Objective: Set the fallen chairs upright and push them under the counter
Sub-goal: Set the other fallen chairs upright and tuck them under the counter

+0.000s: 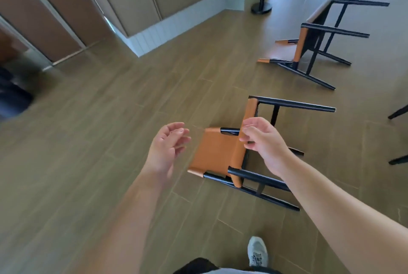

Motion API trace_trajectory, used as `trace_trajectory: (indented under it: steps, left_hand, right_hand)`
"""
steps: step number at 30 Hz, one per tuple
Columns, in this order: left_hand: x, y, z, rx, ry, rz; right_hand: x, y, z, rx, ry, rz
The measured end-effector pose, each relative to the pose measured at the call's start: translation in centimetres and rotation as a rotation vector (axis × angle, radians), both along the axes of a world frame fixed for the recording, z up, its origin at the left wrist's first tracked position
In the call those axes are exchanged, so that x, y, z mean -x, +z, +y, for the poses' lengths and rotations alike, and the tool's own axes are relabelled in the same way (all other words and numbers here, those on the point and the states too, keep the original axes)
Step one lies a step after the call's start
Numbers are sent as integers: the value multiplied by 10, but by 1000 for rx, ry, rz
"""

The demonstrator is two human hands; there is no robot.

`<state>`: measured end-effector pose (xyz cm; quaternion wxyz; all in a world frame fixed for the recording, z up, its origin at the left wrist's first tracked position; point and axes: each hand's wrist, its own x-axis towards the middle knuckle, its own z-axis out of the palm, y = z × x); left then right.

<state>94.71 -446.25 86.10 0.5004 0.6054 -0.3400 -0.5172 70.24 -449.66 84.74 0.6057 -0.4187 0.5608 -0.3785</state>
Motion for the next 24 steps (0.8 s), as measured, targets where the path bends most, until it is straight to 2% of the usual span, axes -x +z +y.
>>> trace_trajectory:
  steps: [10, 16, 24]
  left_hand:
    - [-147, -12, 2, 67, 239, 66]
    - [-255, -24, -17, 73, 176, 94]
    - [-419, -8, -37, 61, 133, 71]
  right_hand:
    - [-149, -7, -43, -13, 234, 47]
    - [-263, -5, -58, 2, 177, 95]
    - [-421, 6, -68, 42, 184, 147]
